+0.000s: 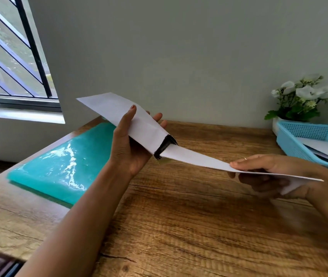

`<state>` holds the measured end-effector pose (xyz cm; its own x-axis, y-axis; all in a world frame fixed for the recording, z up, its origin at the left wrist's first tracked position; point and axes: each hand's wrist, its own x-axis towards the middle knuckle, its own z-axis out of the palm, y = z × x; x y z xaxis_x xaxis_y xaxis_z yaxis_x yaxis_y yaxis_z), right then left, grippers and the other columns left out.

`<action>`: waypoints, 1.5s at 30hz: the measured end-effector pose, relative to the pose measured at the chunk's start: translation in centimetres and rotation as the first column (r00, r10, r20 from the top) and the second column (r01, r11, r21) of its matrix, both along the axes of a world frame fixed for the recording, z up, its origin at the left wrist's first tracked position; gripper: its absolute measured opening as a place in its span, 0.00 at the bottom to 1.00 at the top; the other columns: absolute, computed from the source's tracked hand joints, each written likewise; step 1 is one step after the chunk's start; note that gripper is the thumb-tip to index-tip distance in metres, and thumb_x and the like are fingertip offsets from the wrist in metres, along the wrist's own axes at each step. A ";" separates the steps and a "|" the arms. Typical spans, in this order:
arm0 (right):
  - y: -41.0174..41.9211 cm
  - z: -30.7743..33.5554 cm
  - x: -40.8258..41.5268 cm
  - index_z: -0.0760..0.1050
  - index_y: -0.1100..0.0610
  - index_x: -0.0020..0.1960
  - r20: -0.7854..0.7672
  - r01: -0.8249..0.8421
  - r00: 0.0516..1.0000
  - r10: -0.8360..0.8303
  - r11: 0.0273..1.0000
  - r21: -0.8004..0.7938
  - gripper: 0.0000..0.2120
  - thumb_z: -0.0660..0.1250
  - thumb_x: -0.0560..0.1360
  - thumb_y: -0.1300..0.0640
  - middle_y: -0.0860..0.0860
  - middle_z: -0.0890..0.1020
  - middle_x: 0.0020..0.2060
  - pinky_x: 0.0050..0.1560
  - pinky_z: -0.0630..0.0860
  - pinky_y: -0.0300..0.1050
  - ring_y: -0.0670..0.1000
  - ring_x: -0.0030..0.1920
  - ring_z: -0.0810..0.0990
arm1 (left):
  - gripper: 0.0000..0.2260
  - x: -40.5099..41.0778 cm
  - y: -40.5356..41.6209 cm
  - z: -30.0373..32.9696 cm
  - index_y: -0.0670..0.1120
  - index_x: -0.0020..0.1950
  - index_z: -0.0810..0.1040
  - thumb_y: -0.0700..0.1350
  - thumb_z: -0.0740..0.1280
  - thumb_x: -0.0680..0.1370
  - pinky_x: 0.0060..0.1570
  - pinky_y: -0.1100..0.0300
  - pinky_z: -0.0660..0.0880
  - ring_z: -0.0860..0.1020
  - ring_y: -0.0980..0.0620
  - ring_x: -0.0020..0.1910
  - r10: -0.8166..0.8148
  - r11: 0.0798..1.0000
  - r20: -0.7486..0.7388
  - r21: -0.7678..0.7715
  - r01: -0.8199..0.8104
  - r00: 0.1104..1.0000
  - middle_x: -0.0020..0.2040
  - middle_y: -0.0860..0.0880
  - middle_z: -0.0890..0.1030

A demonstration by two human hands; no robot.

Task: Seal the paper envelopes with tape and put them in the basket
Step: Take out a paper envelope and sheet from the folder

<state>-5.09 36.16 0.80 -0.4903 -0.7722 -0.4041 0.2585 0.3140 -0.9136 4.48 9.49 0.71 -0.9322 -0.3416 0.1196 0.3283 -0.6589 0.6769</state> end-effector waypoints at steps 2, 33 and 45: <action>-0.4 0.9 0.6 0.74 0.64 0.39 -0.058 0.054 0.997 -0.051 0.998 0.045 0.12 0.66 0.73 0.54 0.52 0.63 0.23 0.18 0.57 0.31 0.44 0.16 0.59 | 0.20 -0.1 0.0 -0.1 0.43 0.61 0.72 0.52 0.67 0.73 0.60 0.42 0.73 0.80 0.41 0.55 -0.002 1.000 0.002 0.014 0.002 1.000 0.56 0.39 0.81; -4.9 0.5 6.3 0.77 0.64 0.48 -0.029 0.434 0.899 -0.437 0.899 -0.059 0.09 0.64 0.77 0.57 0.51 0.76 0.22 0.16 0.65 0.35 0.44 0.18 0.72 | 0.22 -0.9 1.7 -0.7 0.44 0.63 0.68 0.50 0.68 0.73 0.51 0.43 0.77 0.81 0.40 0.53 -0.055 0.998 0.101 -0.002 0.056 0.993 0.56 0.38 0.80; -4.7 1.2 6.3 0.76 0.62 0.56 -0.055 0.336 0.939 -0.339 0.940 -0.057 0.17 0.68 0.74 0.52 0.55 0.80 0.35 0.25 0.71 0.38 0.49 0.29 0.75 | 0.22 -0.9 0.0 -0.4 0.45 0.65 0.66 0.48 0.67 0.74 0.56 0.42 0.75 0.79 0.38 0.55 0.049 0.994 0.026 0.100 -0.051 0.998 0.56 0.36 0.79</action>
